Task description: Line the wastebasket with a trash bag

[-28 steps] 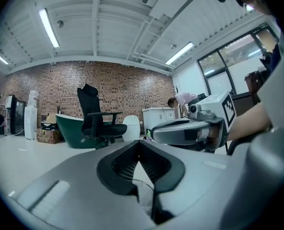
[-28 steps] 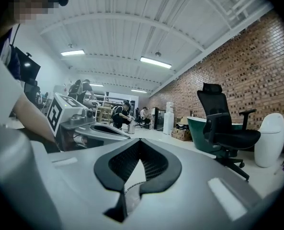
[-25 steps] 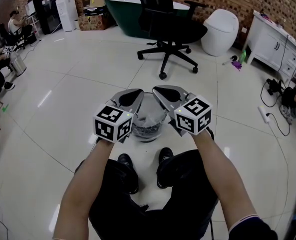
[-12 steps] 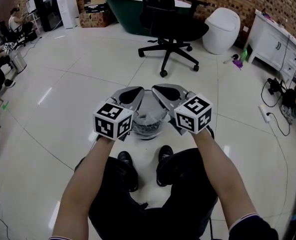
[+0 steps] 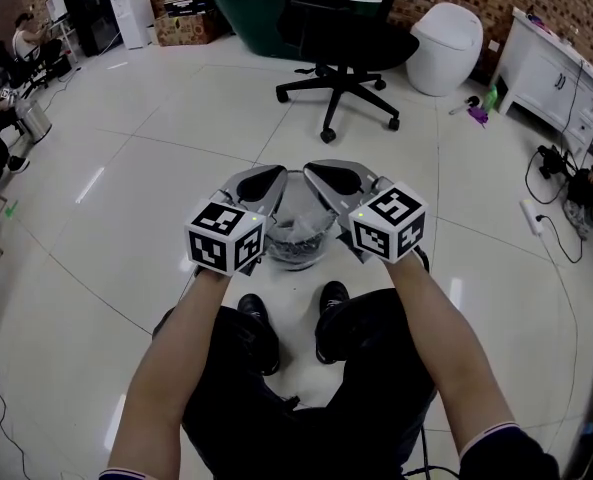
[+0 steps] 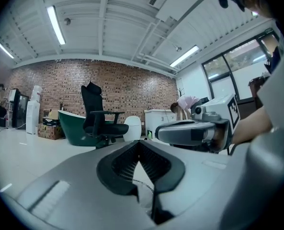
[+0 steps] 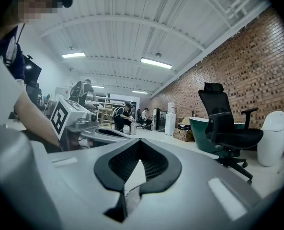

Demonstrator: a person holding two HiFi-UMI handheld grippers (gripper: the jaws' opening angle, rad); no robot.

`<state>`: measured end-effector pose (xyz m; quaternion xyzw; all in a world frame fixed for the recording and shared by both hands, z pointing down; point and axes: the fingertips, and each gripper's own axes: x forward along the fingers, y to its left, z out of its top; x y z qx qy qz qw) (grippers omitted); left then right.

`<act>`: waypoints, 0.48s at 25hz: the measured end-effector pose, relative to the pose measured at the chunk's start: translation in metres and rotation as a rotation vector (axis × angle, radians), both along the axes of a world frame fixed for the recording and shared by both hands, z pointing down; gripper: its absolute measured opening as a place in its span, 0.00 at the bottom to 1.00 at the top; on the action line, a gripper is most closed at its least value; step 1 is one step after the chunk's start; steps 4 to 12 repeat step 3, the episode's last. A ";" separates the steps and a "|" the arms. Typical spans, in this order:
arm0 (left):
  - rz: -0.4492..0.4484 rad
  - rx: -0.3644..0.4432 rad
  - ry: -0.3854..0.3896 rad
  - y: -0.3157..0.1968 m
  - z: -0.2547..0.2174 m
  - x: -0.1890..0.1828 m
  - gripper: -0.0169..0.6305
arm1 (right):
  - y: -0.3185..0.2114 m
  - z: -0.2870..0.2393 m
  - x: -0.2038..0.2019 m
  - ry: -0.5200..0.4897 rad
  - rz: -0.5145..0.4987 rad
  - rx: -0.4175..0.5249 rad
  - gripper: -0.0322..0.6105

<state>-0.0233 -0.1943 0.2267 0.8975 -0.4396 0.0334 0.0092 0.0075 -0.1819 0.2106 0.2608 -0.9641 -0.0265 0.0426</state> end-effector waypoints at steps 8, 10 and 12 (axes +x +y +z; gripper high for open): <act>0.011 0.015 -0.010 -0.003 -0.001 0.004 0.04 | -0.002 -0.003 -0.002 -0.006 -0.009 0.016 0.05; 0.011 0.015 -0.010 -0.003 -0.001 0.004 0.04 | -0.002 -0.003 -0.002 -0.006 -0.009 0.016 0.05; 0.011 0.015 -0.010 -0.003 -0.001 0.004 0.04 | -0.002 -0.003 -0.002 -0.006 -0.009 0.016 0.05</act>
